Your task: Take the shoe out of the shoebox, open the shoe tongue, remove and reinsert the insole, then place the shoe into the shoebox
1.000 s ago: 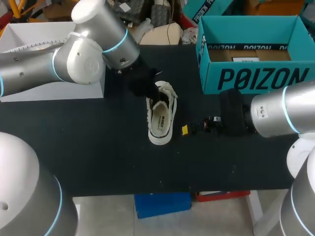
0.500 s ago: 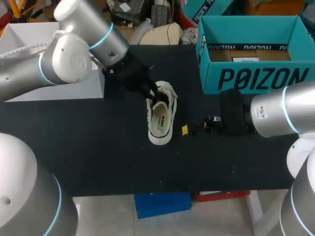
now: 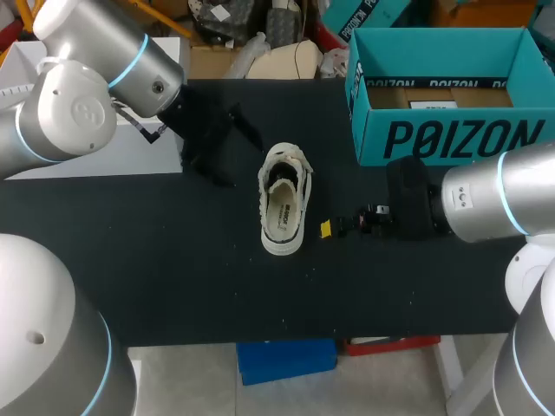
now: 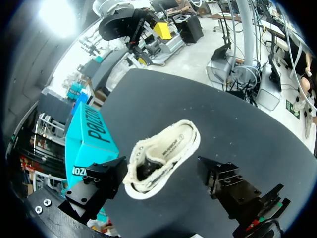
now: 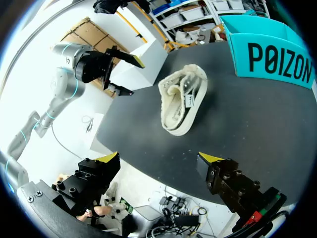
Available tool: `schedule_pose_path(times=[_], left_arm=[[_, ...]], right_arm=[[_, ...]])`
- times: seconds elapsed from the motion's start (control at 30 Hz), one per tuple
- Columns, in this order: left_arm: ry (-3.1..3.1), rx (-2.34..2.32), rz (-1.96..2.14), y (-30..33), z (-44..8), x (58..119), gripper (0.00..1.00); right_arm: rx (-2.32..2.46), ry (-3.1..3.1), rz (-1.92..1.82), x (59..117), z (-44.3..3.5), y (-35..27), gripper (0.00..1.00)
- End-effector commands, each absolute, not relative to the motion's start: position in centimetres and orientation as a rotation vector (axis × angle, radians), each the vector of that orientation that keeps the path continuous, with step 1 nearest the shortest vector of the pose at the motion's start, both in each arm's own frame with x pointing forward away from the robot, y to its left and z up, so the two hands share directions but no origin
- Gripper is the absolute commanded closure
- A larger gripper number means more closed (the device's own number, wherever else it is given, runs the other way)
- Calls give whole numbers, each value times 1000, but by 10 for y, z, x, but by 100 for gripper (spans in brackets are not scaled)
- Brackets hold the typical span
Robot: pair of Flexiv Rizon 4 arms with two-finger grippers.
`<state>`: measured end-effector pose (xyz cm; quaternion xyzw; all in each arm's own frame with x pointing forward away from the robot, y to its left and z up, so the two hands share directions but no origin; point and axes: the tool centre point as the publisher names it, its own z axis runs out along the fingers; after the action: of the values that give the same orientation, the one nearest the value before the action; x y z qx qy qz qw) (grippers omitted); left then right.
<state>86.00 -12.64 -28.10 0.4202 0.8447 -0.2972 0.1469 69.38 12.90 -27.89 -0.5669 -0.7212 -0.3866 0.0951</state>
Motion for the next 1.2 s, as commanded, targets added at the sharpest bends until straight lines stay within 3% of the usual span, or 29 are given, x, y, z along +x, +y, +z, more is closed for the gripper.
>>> schedule_pose_path(times=[0.03,0.33,0.77,1.2], left_arm=[[2430,1204,-849,-126,-282,858,0],[2721,807,-1138,-120,-276,839,0],[2803,308,-1170,-74,-254,834,0],[2774,219,-1264,-47,-278,841,0]], right_arm=[[-1683,-2138,-1144,694,-279,130,0],[-1683,-2138,-1144,694,-279,130,0],[-1683,-2138,-1144,694,-279,130,0],[-1683,-2138,-1144,694,-279,130,0]])
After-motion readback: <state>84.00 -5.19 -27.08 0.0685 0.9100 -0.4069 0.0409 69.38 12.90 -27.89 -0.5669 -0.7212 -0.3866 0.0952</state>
